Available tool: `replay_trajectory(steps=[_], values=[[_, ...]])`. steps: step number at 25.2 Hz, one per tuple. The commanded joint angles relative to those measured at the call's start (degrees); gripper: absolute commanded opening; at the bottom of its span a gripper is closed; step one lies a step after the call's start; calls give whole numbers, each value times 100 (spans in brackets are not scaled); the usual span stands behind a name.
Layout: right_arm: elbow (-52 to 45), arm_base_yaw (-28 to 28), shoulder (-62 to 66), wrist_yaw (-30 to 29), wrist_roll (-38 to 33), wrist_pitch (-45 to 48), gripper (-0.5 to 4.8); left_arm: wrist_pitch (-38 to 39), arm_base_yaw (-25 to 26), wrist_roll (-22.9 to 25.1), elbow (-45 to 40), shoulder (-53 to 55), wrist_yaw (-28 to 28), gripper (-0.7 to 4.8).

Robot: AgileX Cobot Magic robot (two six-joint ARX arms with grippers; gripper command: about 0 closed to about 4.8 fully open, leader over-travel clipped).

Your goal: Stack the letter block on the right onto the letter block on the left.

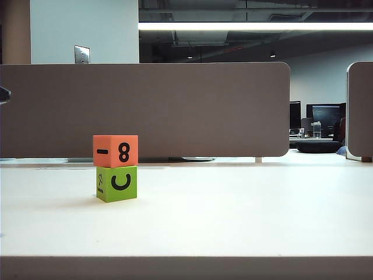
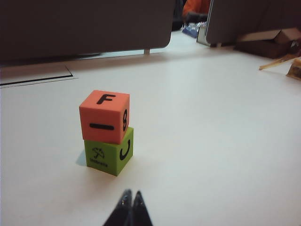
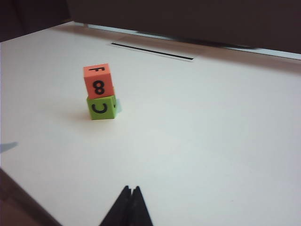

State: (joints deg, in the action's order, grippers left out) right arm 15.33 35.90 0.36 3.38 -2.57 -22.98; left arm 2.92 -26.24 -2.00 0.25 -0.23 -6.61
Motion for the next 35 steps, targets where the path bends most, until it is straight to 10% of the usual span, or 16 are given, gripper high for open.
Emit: replay_trajectory(steps=[1,22,35], values=[[-245,-2,-2,321,-17,358,-6,2,-2,31,13,39,-7,-6],[-1523,-37,-39,761,748,1646,-6,-133,7,634,11,39,76,-6],[-1523,-1998,-31,-717,732,1982,-6,-98,105,791,9,42,551,-6]])
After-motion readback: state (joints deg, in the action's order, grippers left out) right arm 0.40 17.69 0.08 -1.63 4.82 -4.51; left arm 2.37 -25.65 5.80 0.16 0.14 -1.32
